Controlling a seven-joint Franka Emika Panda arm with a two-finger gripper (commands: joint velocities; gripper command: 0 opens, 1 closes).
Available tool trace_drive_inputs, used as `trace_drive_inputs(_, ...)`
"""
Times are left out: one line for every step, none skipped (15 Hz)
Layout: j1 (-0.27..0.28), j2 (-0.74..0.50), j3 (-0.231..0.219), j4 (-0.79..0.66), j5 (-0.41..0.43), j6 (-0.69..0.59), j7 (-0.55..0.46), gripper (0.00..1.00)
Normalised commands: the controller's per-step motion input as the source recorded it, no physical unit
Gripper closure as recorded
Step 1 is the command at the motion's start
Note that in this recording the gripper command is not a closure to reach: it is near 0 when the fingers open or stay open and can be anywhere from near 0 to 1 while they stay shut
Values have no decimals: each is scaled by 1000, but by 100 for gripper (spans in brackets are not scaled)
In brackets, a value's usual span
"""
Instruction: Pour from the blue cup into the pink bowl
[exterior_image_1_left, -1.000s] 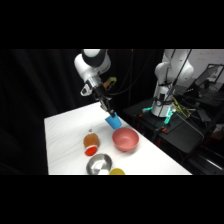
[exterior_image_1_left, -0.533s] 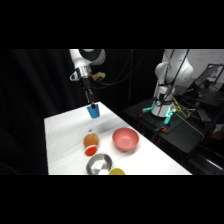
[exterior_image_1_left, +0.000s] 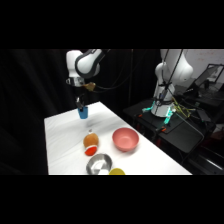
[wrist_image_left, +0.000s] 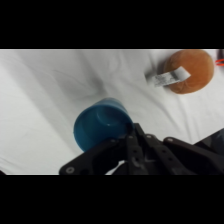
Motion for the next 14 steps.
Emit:
trace_drive_inputs(167,257,-102,278,-332,74,657,5)
trace_drive_inputs(166,207,-96,247,-284,18,580,5)
trace_drive_inputs(153,178,-82,229,-233,-44,501,5)
trace_drive_inputs(129,140,-61,199,-175,-80,418,5)
trace_drive_inputs(129,110,-60,155,-167,-74,370,5)
trace_drive_inputs(123,83,-52,117,-157,-67,321,5)
trace_drive_inputs(115,65,-41,84,-137,-54,278,5)
trace_drive_inputs(109,51,-24,51,-117,-29,239,5)
trace_drive_inputs(89,37,-3,35,-87,-22,193,5)
trace_drive_inputs(73,31,23,15,-64,-12,143,5)
trace_drive_inputs(70,29,22,5,-68,0,134,5)
trace_drive_inputs(67,42,26,1,-66,10,127,5)
trace_drive_inputs(58,49,30,-2,-61,12,113,5)
trace_drive_inputs(53,47,28,-2,-62,10,107,5)
